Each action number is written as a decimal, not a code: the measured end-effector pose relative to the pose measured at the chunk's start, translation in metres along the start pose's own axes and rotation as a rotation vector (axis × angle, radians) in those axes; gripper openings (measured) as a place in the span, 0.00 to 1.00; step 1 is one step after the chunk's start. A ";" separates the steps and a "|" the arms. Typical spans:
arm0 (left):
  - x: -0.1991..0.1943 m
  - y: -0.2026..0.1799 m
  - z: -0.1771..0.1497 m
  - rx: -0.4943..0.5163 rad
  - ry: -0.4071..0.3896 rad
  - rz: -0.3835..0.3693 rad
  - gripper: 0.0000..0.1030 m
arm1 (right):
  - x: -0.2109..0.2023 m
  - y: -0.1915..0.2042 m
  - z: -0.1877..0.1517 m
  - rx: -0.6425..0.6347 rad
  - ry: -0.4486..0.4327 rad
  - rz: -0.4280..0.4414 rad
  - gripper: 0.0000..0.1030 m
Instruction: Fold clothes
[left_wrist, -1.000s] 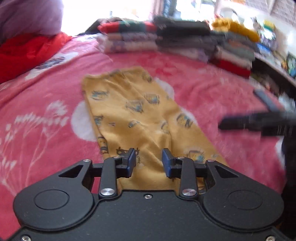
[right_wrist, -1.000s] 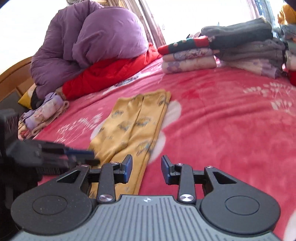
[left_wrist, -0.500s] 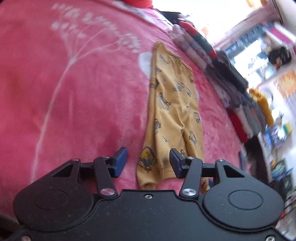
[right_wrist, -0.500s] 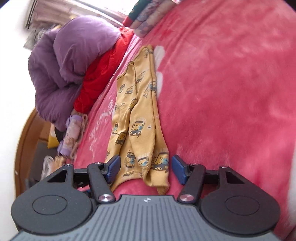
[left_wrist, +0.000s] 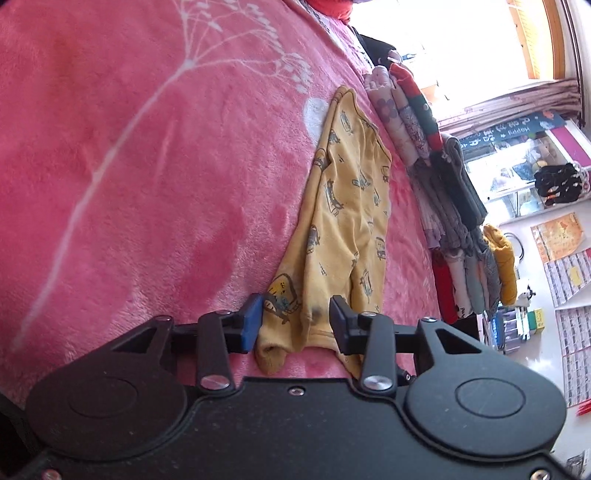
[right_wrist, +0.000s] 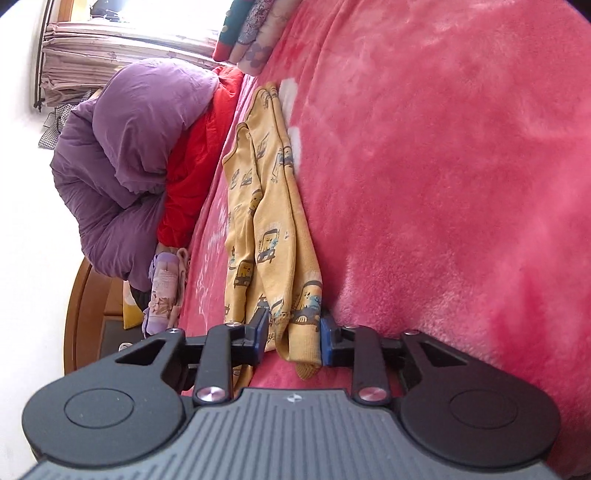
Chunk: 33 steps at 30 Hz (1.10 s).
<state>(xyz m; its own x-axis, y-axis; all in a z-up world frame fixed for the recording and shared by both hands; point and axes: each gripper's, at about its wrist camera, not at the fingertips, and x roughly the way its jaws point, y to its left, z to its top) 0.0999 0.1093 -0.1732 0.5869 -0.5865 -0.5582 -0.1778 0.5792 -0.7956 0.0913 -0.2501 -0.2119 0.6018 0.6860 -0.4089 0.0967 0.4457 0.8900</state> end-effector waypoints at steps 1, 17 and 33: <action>0.000 0.000 0.000 -0.002 -0.002 0.004 0.35 | 0.001 -0.002 0.001 0.006 -0.006 0.011 0.27; -0.019 0.003 -0.012 -0.033 0.020 -0.001 0.24 | -0.021 0.013 0.009 -0.090 0.051 -0.035 0.29; -0.025 -0.064 -0.096 1.438 0.052 0.367 0.43 | -0.036 0.064 -0.077 -1.473 0.079 -0.564 0.42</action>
<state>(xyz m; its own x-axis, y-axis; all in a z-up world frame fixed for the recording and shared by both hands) 0.0205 0.0324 -0.1308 0.6493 -0.2883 -0.7038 0.6267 0.7271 0.2803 0.0150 -0.2021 -0.1553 0.7105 0.2512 -0.6573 -0.5676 0.7567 -0.3244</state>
